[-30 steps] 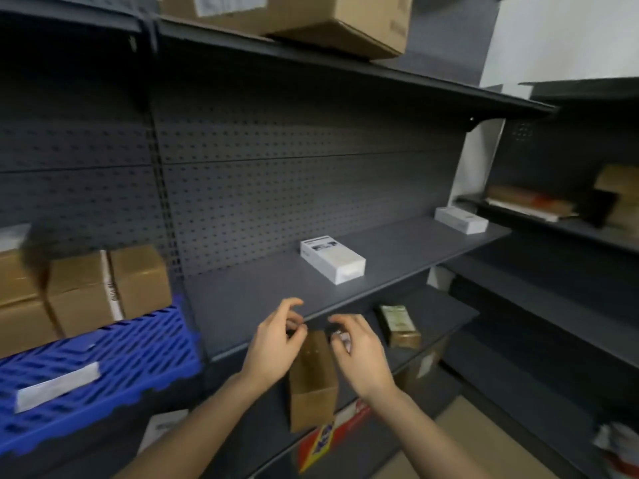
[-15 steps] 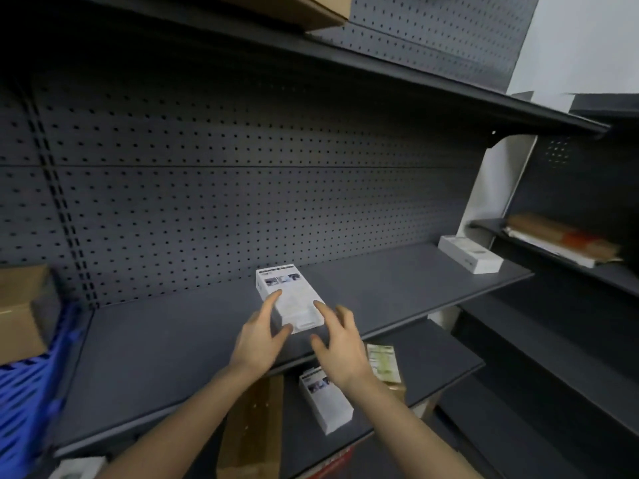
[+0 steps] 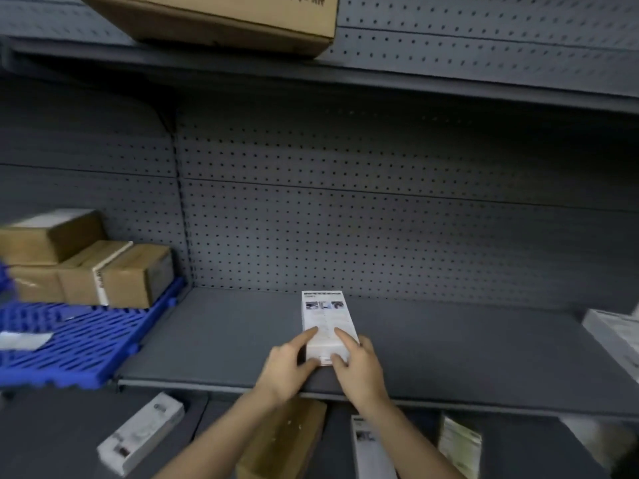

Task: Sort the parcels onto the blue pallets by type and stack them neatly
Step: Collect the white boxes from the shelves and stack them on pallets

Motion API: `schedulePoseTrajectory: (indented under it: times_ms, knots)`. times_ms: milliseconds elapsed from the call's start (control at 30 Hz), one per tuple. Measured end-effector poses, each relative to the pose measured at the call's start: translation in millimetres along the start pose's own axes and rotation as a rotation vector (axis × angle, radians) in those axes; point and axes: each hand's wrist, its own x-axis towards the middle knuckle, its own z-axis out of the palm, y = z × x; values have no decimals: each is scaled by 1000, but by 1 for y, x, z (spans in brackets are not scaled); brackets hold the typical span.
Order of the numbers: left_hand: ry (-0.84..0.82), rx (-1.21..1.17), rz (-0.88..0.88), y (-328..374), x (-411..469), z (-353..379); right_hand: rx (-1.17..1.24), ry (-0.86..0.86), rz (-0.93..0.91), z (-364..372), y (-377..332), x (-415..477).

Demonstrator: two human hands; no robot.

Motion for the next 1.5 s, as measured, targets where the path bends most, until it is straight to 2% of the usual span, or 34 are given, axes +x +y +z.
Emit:
schedulePoseTrajectory:
  times_ms: [133, 267, 467, 733, 933, 1100, 1500]
  knots:
    - [153, 19, -21, 9, -29, -10, 101, -3, -144, -3, -12, -7]
    - [352, 41, -77, 12, -70, -46, 212, -29, -323, 10, -56, -24]
    - [593, 111, -178, -9, -148, -142, 400, -150, -509, 62, -160, -67]
    - [802, 227, -363, -81, -277, -270, 541, -349, -678, 166, -311, -151]
    - [908, 354, -440, -143, -367, -373, 645, -459, -779, 255, -430, -218]
    - [934, 393, -469, -192, -411, -452, 644, -519, -807, 310, -514, -251]
    - [1019, 168, -501, -345, -422, -579, 557, -551, -841, 463, -659, -233]
